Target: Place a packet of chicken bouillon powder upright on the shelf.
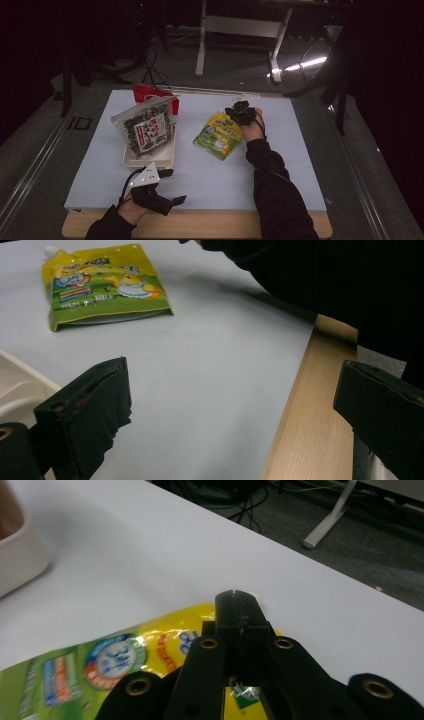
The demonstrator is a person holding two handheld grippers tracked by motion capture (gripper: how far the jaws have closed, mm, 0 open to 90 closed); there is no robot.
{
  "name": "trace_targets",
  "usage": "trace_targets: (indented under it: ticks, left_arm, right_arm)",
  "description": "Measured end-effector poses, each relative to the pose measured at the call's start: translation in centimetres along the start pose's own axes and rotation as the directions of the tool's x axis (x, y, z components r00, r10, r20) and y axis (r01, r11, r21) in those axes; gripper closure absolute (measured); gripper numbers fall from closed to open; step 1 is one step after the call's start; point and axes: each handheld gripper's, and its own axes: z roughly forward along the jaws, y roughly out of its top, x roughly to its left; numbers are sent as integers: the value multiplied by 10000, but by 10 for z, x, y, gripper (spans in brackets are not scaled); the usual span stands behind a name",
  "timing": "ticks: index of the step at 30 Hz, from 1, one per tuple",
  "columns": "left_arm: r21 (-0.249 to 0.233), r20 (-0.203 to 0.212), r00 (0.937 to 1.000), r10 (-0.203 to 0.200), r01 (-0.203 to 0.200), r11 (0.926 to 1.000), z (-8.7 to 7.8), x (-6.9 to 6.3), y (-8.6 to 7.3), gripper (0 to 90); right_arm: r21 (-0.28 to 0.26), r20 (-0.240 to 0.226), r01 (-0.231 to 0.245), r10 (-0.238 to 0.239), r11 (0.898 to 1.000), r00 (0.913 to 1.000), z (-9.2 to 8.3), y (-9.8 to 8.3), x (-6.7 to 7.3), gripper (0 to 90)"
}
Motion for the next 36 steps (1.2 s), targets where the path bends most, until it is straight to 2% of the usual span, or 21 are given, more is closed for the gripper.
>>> trace_targets:
  ticks: [2, 4, 6, 8, 9, 10, 12, 14, 15, 20, 22, 24, 28, 30, 33, 36]
  left_arm:
    - [26, 23, 10000, -8, 8, 10000, 0, 0, 0, 29]
    - [20, 2, 10000, -17, 17, 10000, 0, 0, -1, 29]
    - [-9, -19, 10000, -20, 20, 10000, -2, -1, -1, 29]
    - [12, -52, 10000, -27, 27, 10000, -3, -1, -1, 29]
    - [-2, -66, 10000, -48, 48, 10000, -4, -1, -1, 28]
    - [-11, -68, 10000, -57, 57, 10000, -4, -1, -1, 29]
    - [0, -91, 9999, -82, 82, 10000, -5, -1, -2, 29]
    - [-2, -90, 9999, -124, 124, 9999, -5, -1, -3, 28]
    - [7, -104, 9999, -134, 134, 9999, -5, -1, -3, 29]
    - [69, -129, 9998, -176, 177, 9998, -6, -1, -5, 29]
    - [62, -146, 9997, -200, 201, 9998, -7, -1, -5, 29]
    - [67, -181, 9997, -192, 194, 9998, -8, -1, -5, 29]
    - [36, -248, 9993, -265, 266, 9996, -10, -1, -7, 29]
    - [63, -292, 9991, -305, 307, 9995, -11, 0, -7, 28]
    - [126, -304, 9991, -295, 299, 9995, -11, 0, -8, 29]
    - [158, -288, 9990, -350, 354, 9992, -11, 0, -9, 29]
  right_arm:
    - [44, -118, -181, 181, 9998, 9998, 5, 1, -4, 900]
    - [110, -16, -271, 271, 9996, 9996, 12, 2, -7, 900]
    - [252, 373, -163, 153, 9996, 9992, 17, 3, -8, 900]
    - [476, 491, -344, 321, 9983, 9983, 23, 5, -9, 900]
    - [552, 669, -265, 227, 9981, 9975, 26, 5, -9, 900]
    - [630, 647, -326, 285, 9975, 9975, 29, 6, -10, 900]
    - [706, 883, -420, 357, 9966, 9955, 33, 6, -11, 900]
    - [789, 866, -688, 619, 9945, 9943, 38, 7, -13, 900]
    - [844, 1010, -668, 581, 9942, 9932, 40, 7, -13, 900]
    - [1077, 1174, -1003, 876, 9891, 9892, 49, 9, -17, 900]
    - [1441, 1404, -1244, 1041, 9817, 9846, 56, 9, -19, 900]
    - [1592, 1483, -1502, 1267, 9758, 9808, 62, 8, -20, 900]
    - [1804, 1613, -1644, 1357, 9698, 9775, 70, 7, -20, 899]
    - [1891, 1534, -1828, 1549, 9648, 9760, 74, 6, -20, 899]
    - [1931, 1579, -1906, 1612, 9625, 9742, 77, 4, -21, 898]
    - [1946, 1499, -1849, 1571, 9633, 9761, 78, 4, -22, 896]
